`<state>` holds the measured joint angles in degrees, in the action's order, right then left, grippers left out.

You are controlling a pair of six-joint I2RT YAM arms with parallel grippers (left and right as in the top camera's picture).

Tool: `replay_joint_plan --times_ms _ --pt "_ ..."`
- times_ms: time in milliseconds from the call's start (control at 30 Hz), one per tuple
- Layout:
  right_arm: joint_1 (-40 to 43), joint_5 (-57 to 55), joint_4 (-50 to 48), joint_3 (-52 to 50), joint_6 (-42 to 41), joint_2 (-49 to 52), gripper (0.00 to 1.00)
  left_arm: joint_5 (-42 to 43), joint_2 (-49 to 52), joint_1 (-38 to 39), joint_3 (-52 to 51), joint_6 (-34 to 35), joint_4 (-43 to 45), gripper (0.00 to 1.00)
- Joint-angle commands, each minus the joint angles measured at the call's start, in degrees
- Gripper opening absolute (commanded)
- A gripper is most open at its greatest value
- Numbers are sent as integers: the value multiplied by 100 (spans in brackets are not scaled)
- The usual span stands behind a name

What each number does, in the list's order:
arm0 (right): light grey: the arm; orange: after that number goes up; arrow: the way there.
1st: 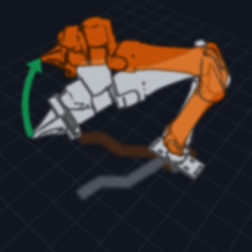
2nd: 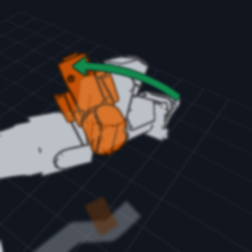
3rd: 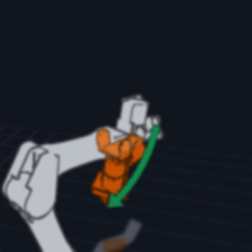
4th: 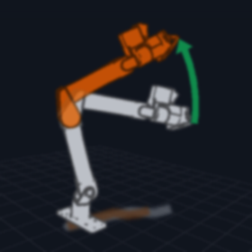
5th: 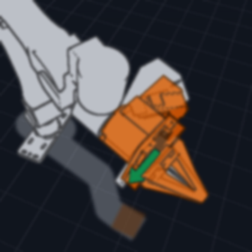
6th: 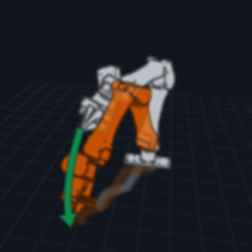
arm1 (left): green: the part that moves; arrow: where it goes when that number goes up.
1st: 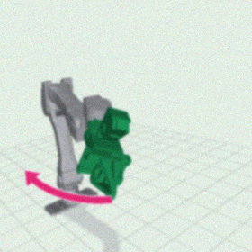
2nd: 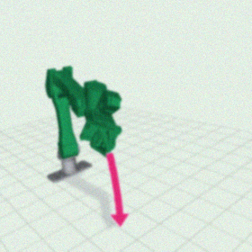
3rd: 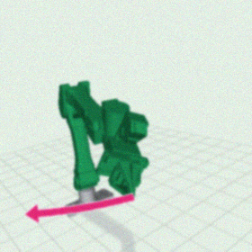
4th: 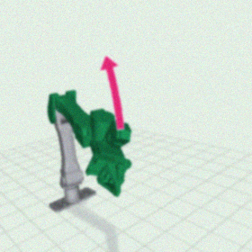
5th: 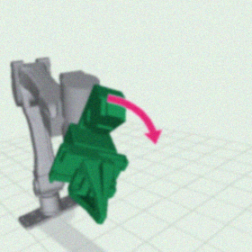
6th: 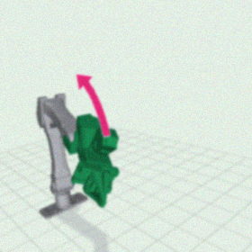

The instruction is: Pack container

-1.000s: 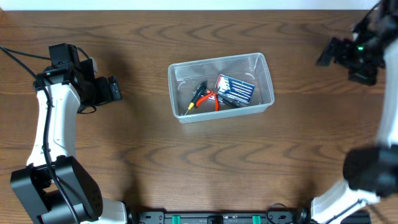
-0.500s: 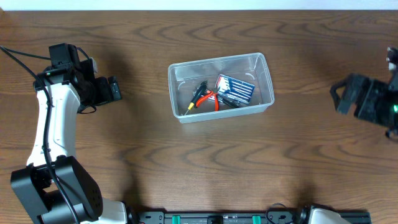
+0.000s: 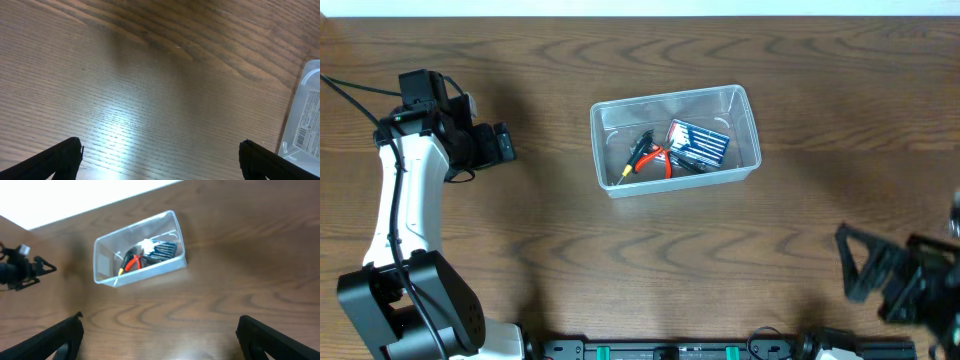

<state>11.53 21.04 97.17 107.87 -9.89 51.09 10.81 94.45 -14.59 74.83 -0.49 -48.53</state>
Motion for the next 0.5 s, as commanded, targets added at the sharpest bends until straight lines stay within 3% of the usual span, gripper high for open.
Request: replay_joint_plan --times_ms 0,467 --pt "-48 87 11 -74 -81 -236 99 57 20 -28 2 -98 0 98" --pt "-48 531 11 -81 -76 -1207 99 57 20 -28 2 -98 0 98"
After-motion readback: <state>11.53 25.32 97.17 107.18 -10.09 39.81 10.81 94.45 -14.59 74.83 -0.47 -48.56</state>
